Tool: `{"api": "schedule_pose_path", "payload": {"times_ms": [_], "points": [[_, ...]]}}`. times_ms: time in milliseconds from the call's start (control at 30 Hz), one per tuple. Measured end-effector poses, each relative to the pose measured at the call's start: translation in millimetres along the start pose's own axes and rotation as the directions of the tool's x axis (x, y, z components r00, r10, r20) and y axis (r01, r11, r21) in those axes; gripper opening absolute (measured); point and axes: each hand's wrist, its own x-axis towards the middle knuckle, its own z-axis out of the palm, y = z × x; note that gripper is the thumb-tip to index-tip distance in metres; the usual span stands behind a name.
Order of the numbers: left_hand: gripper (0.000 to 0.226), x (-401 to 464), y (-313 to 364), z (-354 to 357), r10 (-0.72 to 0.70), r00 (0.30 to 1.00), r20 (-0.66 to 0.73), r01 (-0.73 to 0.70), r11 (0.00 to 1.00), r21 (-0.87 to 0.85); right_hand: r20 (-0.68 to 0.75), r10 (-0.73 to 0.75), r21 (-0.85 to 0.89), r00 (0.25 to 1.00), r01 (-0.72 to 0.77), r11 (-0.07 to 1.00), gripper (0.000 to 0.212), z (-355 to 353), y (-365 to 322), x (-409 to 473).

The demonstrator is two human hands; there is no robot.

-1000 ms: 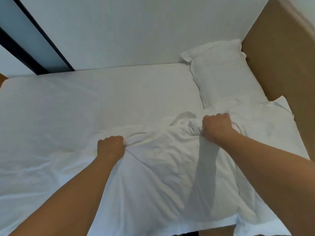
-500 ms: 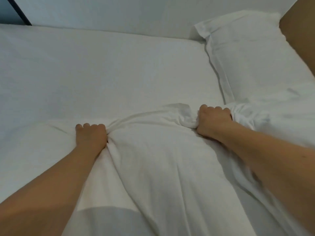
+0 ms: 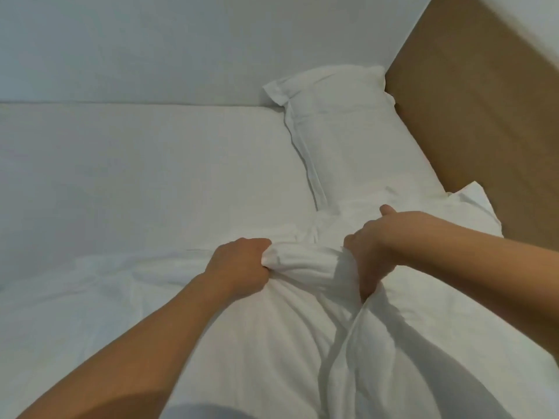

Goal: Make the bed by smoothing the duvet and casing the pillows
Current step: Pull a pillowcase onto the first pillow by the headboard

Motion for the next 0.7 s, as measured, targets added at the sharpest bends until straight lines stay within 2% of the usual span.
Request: {"api": "schedule_pose_path", "payload": {"times_ms": [100, 167, 233, 300, 333, 400, 500, 533, 633, 700], "points": [[0.008, -10, -7, 4, -0.037, 0.993, -0.109, 0.044, 0.997, 0.062, -0.009, -0.019, 0.132, 1.0, 0.02, 0.991, 0.079, 11, 11, 4], [0.006, -11, -8, 6, -0.066, 0.986, -0.151, 0.077, 0.995, 0.067, -0.073, -0.085, 0.227, 0.994, 0.099, 0.969, 0.063, 16, 15, 8], [0.005, -10, -5, 3, -0.09, 0.981, -0.174, 0.101, 0.993, 0.055, -0.221, -0.14, 0.406, 0.965, 0.222, 0.886, 0.037, 22, 21, 6], [0.007, -13, -2, -3, -0.094, 0.97, -0.223, 0.106, 0.994, 0.039, -0.339, -0.161, 0.52, 0.927, 0.327, 0.789, 0.03, 27, 27, -7], [0.008, -16, 0, -5, -0.08, 0.964, -0.252, 0.092, 0.995, 0.034, -0.345, -0.183, 0.532, 0.921, 0.352, 0.77, 0.03, 31, 29, -17], [0.006, -26, 7, -7, -0.036, 0.953, -0.302, 0.041, 0.999, 0.011, -0.231, -0.209, 0.497, 0.95, 0.3, 0.815, 0.039, 44, 31, -32], [0.011, -49, 16, -9, 0.019, 0.931, -0.366, -0.018, 1.0, 0.005, 0.044, -0.134, 0.47, 0.99, 0.098, 0.877, 0.057, 65, 35, -51], [0.012, -56, 19, -9, 0.028, 0.925, -0.38, -0.024, 1.0, 0.014, 0.087, -0.118, 0.461, 0.989, 0.065, 0.885, 0.058, 70, 36, -58], [0.011, -72, 29, -15, 0.025, 0.92, -0.391, -0.014, 0.999, 0.032, 0.004, -0.107, 0.359, 0.994, 0.099, 0.928, 0.058, 80, 35, -82], [0.006, -76, 34, -25, 0.021, 0.917, -0.399, 0.006, 0.998, 0.065, -0.054, -0.139, 0.383, 0.989, 0.149, 0.911, 0.046, 78, 32, -103]]}}
